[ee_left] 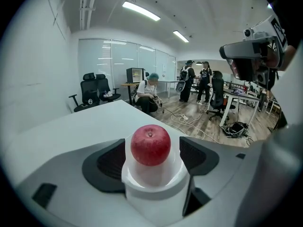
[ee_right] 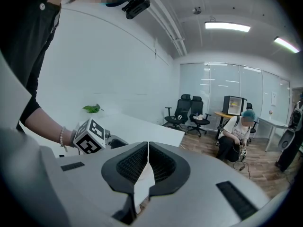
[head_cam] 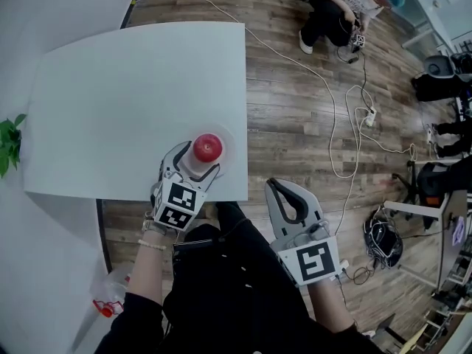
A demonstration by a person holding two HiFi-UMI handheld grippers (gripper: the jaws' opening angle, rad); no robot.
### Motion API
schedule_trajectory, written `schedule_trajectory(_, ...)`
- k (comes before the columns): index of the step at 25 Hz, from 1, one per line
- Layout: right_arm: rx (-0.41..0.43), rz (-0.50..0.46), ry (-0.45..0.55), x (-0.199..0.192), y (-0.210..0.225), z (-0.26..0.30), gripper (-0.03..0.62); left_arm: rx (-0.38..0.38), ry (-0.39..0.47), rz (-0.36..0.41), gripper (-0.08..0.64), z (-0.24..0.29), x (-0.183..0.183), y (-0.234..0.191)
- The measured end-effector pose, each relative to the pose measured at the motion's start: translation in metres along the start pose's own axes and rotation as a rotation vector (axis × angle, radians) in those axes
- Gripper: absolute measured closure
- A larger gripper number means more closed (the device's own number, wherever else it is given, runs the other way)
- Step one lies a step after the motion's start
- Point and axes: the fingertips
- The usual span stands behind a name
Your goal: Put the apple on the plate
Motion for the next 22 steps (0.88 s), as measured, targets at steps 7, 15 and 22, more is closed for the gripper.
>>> schedule_trajectory(7, -0.041, -0.003, 0.014, 0.004, -0.013, -0.01, 0.548, -0.046, 0.115, -0.055, 0.242, -0.037, 0.031, 0.001)
schedule_trajectory(15, -0.083, -0.008, 0.055, 0.009, -0.034, -0.026, 0.548, 0.048, 0.243, 0.0, 0.483, -0.092, 0.061, 0.0)
schedule_trajectory(22, -0.083, -0.026, 0.082, 0.016, -0.058, -0.041, 0.548, 0.082, 0.304, 0.078, 0.529, -0.139, 0.08, 0.016)
Point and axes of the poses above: the fingertips, and each gripper's own axes: z forward along the fingers, y to its right, x out of its top, and after that the axes turned 8 degrees about -z, right-handed
